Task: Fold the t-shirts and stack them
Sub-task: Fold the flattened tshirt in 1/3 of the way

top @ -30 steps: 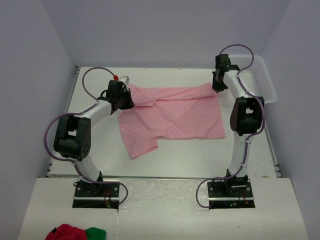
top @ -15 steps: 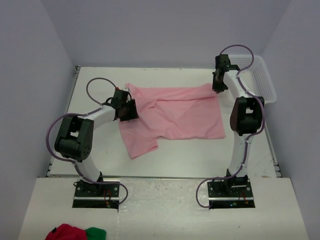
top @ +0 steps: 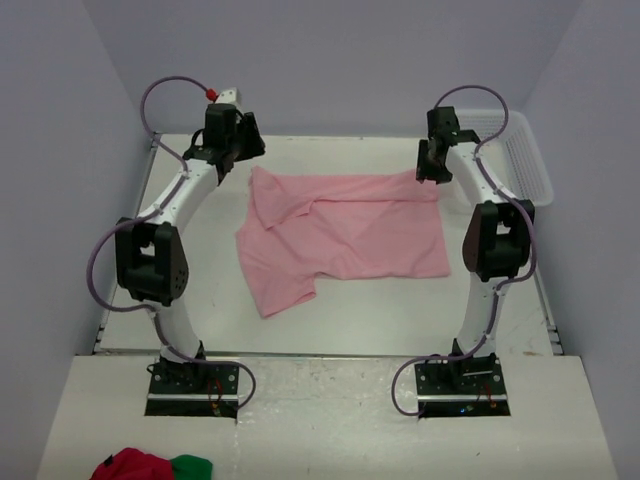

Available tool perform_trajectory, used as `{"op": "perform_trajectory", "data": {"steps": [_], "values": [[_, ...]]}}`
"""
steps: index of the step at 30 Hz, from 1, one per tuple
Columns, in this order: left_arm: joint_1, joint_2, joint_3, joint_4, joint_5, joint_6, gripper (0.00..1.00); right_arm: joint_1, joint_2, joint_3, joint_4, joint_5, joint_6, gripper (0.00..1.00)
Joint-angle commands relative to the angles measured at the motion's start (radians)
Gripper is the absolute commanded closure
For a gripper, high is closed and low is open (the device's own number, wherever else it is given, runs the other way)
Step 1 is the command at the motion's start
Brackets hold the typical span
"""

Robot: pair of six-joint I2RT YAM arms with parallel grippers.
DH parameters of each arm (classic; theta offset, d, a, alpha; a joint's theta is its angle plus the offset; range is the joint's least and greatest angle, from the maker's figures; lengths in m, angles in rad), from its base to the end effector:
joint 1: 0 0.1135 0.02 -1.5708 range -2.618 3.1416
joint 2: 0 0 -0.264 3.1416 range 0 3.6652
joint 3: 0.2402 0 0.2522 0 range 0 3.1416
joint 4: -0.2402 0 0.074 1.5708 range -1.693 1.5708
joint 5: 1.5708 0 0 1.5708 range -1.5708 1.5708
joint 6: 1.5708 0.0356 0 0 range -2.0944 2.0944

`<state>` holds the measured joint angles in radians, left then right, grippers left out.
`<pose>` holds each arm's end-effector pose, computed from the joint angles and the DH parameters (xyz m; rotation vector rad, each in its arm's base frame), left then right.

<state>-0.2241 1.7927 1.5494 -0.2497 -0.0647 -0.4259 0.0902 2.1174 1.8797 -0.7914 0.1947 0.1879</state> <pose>0.4166 -0.0926 0.3184 -0.2494 2.0645 -0.3332 0.4643 0.0351 0.2463 0.1955 2.5691 -0.1500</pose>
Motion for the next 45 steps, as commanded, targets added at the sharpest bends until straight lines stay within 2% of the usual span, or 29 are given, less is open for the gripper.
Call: {"op": "perform_trajectory", "data": {"steps": [1, 2, 5, 7, 8, 13, 18, 22, 23, 29, 32, 33, 35, 36, 38, 45], "values": [[0.081, 0.178, 0.109, -0.103, 0.153, 0.047, 0.46, 0.019, -0.131, 0.018, 0.029, -0.015, 0.012, 0.55], [0.089, 0.204, 0.132, -0.111, 0.161, 0.049, 0.56, 0.022, -0.132, 0.027, 0.012, -0.011, 0.012, 0.55], [0.115, 0.289, 0.201, -0.117, 0.210, 0.049, 0.69, 0.023, -0.138, 0.062, -0.014, -0.009, 0.004, 0.60], [0.124, 0.353, 0.268, -0.155, 0.236, 0.053, 0.65, 0.023, -0.152, 0.061, -0.009, -0.006, 0.002, 0.60], [0.127, 0.372, 0.293, -0.158, 0.256, 0.053, 0.55, 0.023, -0.171, 0.056, 0.004, -0.006, 0.002, 0.60], [0.135, 0.439, 0.319, -0.135, 0.315, 0.041, 0.45, 0.025, -0.229, -0.008, 0.050, -0.014, 0.001, 0.61], [0.150, 0.481, 0.328, -0.115, 0.342, 0.032, 0.43, 0.025, -0.247, -0.056, 0.072, -0.005, -0.004, 0.62], [0.164, 0.493, 0.322, -0.108, 0.326, 0.029, 0.49, 0.029, -0.246, -0.062, 0.075, -0.012, -0.002, 0.62], [0.167, 0.491, 0.319, -0.109, 0.321, 0.029, 0.55, 0.031, -0.243, -0.057, 0.072, -0.012, -0.002, 0.63], [0.192, 0.490, 0.301, -0.102, 0.316, 0.041, 0.66, 0.046, -0.191, -0.005, 0.031, -0.008, 0.005, 0.68], [0.201, 0.491, 0.285, -0.083, 0.338, 0.039, 0.79, 0.045, -0.111, 0.097, -0.046, -0.006, 0.004, 0.79], [0.201, 0.491, 0.282, -0.080, 0.336, 0.038, 0.87, 0.045, -0.085, 0.128, -0.066, 0.006, 0.005, 0.87], [0.203, 0.496, 0.273, -0.074, 0.344, 0.039, 0.95, 0.045, -0.002, 0.225, -0.123, 0.020, -0.002, 0.99], [0.204, 0.496, 0.267, -0.072, 0.348, 0.041, 1.00, 0.045, 0.025, 0.252, -0.140, 0.037, -0.004, 1.00], [0.204, 0.493, 0.252, -0.053, 0.353, 0.044, 1.00, 0.043, 0.085, 0.311, -0.166, 0.052, -0.010, 1.00], [0.236, 0.464, 0.189, -0.042, 0.319, 0.050, 1.00, 0.039, 0.164, 0.361, -0.169, 0.042, -0.005, 1.00]]}}
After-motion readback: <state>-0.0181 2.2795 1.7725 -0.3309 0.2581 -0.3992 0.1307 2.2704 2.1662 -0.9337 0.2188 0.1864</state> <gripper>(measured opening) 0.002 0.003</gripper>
